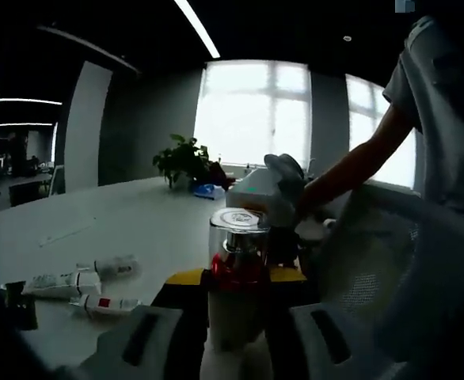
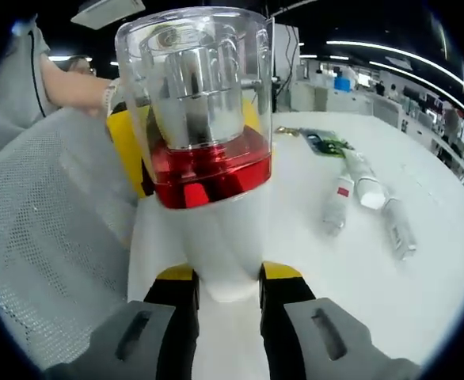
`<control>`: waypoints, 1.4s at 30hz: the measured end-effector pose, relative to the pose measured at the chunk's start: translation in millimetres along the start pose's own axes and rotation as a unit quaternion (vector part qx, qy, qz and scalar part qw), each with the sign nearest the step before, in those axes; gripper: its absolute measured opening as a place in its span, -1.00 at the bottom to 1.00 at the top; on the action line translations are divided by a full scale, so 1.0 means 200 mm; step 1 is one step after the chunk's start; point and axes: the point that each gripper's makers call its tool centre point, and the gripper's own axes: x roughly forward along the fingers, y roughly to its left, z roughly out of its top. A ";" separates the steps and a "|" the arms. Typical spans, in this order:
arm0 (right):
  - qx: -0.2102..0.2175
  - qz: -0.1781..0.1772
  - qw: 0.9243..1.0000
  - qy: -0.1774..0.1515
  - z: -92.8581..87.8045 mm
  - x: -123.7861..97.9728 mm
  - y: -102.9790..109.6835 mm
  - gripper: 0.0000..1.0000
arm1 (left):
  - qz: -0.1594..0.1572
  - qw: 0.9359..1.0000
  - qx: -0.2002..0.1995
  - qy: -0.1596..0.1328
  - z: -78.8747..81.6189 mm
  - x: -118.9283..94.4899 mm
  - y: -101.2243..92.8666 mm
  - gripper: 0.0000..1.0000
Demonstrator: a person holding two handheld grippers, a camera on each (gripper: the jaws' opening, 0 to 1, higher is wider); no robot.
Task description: Arrange the skincare products in the storage area until every visible bottle or jar stands upright without overlapping.
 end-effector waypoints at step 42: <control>0.033 -0.027 0.998 -0.040 0.19 -0.31 0.03 -0.36 | 0.007 0.987 0.009 0.162 -0.30 -0.02 0.00 -0.42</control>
